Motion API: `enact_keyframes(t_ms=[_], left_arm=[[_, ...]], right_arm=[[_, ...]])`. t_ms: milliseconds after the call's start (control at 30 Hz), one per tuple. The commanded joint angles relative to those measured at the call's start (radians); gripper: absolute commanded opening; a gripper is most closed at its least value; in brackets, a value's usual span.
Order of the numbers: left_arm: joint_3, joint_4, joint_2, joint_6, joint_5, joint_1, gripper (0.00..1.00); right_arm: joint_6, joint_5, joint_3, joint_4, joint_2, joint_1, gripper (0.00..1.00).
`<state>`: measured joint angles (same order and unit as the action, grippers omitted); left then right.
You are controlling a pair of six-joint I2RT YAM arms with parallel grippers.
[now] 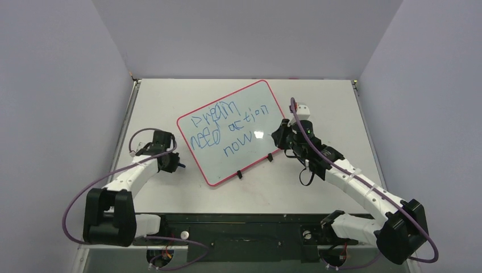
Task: Write a sentence on the whiteboard
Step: Close the whiteboard marker at the center of the board.
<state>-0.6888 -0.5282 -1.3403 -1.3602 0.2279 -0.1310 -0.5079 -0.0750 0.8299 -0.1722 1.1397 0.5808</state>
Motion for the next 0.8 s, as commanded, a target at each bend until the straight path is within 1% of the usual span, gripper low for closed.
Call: enact_keyframes(t_ms=[0, 167, 267, 400, 500, 633, 767], left_arm=[[0.044, 0.007, 0.181, -0.02, 0.002, 0.045, 0.0], [0.083, -0.037, 0.385, -0.056, 0.029, 0.069, 0.0], [0.099, -0.053, 0.521, -0.079, 0.025, 0.084, 0.0], [0.09, -0.077, 0.651, -0.096, 0.008, 0.096, 0.0], [0.062, -0.091, 0.694, -0.104, -0.008, 0.098, 0.0], [0.012, -0.088, 0.689, -0.092, -0.038, 0.098, 0.0], [-0.021, -0.006, 0.661, -0.066, -0.136, 0.1, 0.0]], right_arm=[[-0.012, 0.101, -0.008, 0.117, -0.049, -0.001, 0.0], [-0.038, 0.198, -0.022, 0.221, -0.065, 0.03, 0.0], [-0.037, 0.213, -0.019, 0.278, -0.069, 0.071, 0.0], [-0.04, 0.219, -0.005, 0.331, -0.063, 0.137, 0.0], [-0.051, 0.223, 0.008, 0.38, -0.05, 0.164, 0.0], [-0.064, 0.234, 0.031, 0.43, -0.028, 0.198, 0.0], [-0.075, 0.255, 0.044, 0.478, -0.016, 0.217, 0.0]])
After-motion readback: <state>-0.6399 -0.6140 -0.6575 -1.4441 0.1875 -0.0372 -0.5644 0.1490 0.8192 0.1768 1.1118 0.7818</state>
